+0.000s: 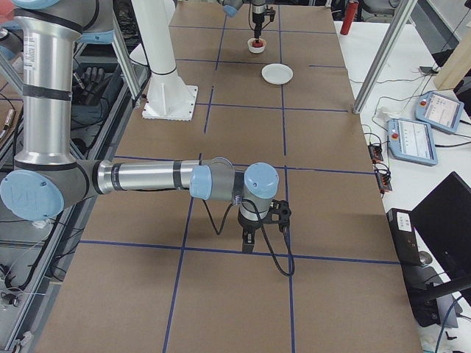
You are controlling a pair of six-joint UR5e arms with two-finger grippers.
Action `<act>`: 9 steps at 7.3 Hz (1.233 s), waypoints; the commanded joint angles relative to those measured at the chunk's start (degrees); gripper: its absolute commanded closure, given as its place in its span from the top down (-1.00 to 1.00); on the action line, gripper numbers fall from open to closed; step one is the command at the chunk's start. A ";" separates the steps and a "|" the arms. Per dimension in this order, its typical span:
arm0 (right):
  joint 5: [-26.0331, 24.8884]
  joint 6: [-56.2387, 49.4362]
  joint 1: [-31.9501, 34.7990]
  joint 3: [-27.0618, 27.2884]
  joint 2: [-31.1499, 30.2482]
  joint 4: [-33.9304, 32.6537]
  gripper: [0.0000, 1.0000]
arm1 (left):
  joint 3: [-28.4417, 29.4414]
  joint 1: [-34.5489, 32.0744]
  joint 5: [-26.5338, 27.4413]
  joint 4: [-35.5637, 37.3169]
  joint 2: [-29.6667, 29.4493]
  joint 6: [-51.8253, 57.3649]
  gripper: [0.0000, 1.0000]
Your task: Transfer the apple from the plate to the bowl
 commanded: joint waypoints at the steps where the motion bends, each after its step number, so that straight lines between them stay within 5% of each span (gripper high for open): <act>1: 0.00 0.00 0.00 0.01 0.00 0.00 1.00 | 0.89 -8.57 -0.14 15.46 -8.92 16.43 1.00; 3: 0.00 0.00 0.00 0.01 0.00 0.00 1.00 | 5.34 -17.27 -3.10 17.47 -9.31 27.62 1.00; 6: 0.00 0.00 0.00 -0.07 0.00 0.00 1.00 | 19.40 -27.84 -13.74 17.55 -8.26 34.35 1.00; 9: 0.00 0.00 0.00 0.01 0.00 0.00 1.00 | 20.50 -30.14 -14.64 17.82 -6.15 35.51 1.00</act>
